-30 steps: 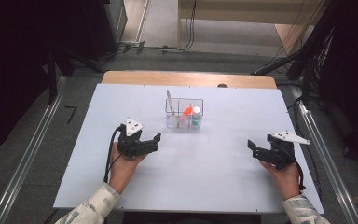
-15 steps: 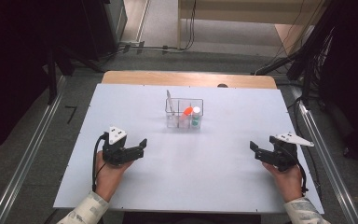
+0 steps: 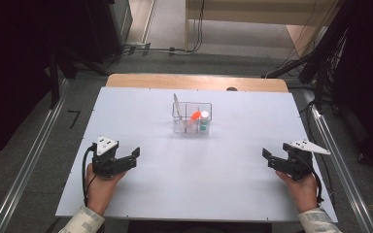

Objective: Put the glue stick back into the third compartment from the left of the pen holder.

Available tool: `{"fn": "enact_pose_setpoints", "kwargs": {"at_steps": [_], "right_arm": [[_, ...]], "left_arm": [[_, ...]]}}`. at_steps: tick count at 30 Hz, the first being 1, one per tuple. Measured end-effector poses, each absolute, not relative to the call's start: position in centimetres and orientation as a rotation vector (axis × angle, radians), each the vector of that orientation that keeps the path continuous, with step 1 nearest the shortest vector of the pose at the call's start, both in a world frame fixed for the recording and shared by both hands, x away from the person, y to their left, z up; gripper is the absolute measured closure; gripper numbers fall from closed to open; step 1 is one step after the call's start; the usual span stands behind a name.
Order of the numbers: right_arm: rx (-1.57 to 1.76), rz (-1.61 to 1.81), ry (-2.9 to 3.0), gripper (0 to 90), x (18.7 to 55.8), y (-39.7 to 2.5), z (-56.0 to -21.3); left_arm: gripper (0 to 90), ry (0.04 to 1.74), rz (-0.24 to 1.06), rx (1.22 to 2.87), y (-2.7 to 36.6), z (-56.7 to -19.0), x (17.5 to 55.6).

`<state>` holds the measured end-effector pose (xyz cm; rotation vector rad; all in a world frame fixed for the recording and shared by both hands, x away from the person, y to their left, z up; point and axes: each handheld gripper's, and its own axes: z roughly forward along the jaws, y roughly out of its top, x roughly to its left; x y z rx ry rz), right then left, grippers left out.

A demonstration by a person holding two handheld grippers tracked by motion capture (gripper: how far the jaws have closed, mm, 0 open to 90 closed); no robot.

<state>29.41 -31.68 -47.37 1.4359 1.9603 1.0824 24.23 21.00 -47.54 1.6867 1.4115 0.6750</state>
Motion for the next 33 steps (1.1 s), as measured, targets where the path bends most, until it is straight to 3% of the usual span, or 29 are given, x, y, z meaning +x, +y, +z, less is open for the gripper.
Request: {"fn": "enact_pose_setpoints", "kwargs": {"at_steps": [33], "right_arm": [[1.460, 1.062, 1.923, 15.0, 27.8, -33.5, -47.3]], "left_arm": [[20.5, 1.468, 0.764, 1.706, 23.4, -48.3, 23.2]]}}
